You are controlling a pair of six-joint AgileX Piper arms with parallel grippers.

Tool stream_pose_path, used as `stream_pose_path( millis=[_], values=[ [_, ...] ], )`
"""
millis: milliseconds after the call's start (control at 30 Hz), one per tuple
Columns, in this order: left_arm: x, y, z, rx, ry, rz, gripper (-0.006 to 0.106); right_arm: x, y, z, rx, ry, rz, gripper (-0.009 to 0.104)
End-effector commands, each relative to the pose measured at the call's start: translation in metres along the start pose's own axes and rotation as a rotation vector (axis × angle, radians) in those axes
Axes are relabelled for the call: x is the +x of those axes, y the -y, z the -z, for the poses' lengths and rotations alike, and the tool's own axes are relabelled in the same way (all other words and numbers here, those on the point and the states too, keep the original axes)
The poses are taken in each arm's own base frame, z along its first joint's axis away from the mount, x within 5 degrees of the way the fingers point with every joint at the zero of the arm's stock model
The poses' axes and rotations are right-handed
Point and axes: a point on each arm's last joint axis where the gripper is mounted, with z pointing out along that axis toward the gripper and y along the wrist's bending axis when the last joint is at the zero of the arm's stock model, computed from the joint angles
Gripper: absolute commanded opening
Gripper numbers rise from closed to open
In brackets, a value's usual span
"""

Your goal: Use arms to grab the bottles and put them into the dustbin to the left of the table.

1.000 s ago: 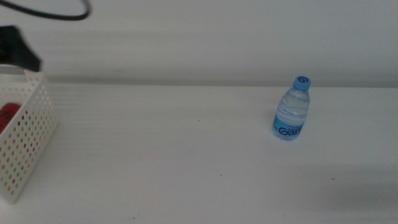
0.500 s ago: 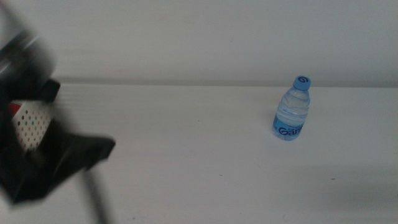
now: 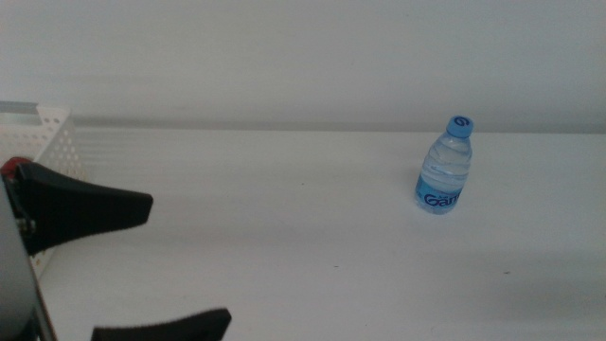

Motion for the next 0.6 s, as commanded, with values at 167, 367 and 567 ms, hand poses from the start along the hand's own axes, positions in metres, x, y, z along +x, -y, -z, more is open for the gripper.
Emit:
stream_pose_path(
  millis=[167,367,567],
  values=[
    [0.009,-0.009,-0.002,-0.115,0.001,0.069,0.094,0.012,-0.001,0.000,0.010,0.005,0.017,0.091],
    [0.021,-0.012,-0.008,-0.154,-0.008,0.181,0.094,0.012,-0.001,0.000,0.010,0.005,0.017,0.091],
    [0.023,-0.013,-0.014,-0.154,0.054,0.177,0.094,0.012,-0.001,0.000,0.010,0.005,0.017,0.091]
  ],
)
